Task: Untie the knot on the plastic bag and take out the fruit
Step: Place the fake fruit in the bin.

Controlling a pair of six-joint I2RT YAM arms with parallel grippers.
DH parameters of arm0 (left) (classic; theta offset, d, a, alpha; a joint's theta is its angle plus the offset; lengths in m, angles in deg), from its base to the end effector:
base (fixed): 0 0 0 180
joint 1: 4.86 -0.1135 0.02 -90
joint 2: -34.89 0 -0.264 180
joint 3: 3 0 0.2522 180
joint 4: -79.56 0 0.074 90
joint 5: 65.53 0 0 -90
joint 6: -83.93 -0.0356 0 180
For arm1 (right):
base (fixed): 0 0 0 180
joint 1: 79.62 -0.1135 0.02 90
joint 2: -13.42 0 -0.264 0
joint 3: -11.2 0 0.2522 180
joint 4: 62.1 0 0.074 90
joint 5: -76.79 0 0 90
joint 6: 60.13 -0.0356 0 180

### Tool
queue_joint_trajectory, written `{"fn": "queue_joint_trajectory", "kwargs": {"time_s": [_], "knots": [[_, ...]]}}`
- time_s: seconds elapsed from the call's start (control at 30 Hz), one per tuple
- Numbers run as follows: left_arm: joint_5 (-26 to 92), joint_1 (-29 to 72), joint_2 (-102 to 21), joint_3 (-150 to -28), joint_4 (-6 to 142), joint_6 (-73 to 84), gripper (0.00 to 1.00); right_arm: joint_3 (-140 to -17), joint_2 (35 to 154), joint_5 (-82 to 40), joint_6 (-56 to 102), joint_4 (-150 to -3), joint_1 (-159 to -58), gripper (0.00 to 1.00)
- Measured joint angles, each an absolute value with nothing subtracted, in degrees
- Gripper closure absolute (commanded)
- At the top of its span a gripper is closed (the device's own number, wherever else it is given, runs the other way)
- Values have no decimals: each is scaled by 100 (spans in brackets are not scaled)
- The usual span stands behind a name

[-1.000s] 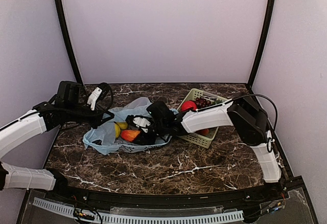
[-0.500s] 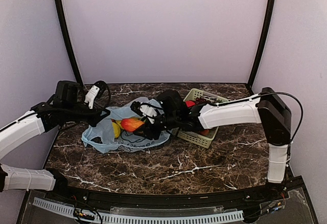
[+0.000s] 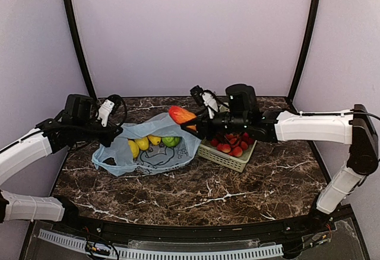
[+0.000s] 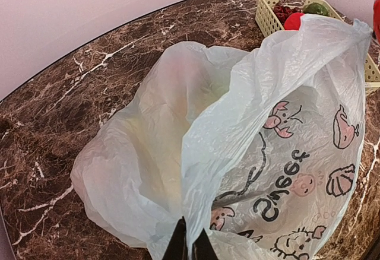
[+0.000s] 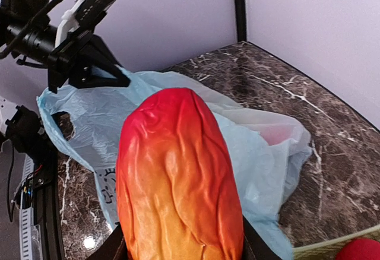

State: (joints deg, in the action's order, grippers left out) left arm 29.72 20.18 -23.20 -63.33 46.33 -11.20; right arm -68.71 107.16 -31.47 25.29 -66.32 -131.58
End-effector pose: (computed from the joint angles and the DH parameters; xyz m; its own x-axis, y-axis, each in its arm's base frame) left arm 0.2036 -0.0987 0.2911 -0.4206 0.2948 -0.8580 0.5323 0.8460 0.0297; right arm 0.2282 0.3098 0.2832 -0.2647 -0.2153 -0.9400 -0.9133 0.3689 0.1727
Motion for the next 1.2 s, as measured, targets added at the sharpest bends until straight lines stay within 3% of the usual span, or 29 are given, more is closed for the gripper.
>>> {"fn": "queue_joint_trajectory", "kwargs": {"time_s": [0.43,0.8,1.2], "knots": [[2824,2018,-2359,-6333,4561,-1251,99,-6187,9892,-2203,2055,-7913,-11720,63],[2824,2018,-2396,-6333,4552,-1251,99,-6606,10390,-2200,2324,-9955,-11692,60],[2830,2018,-2403,-6333,4552,-1253,99,-7382,11192,-2633,2627,-10691,-11692,55]]}}
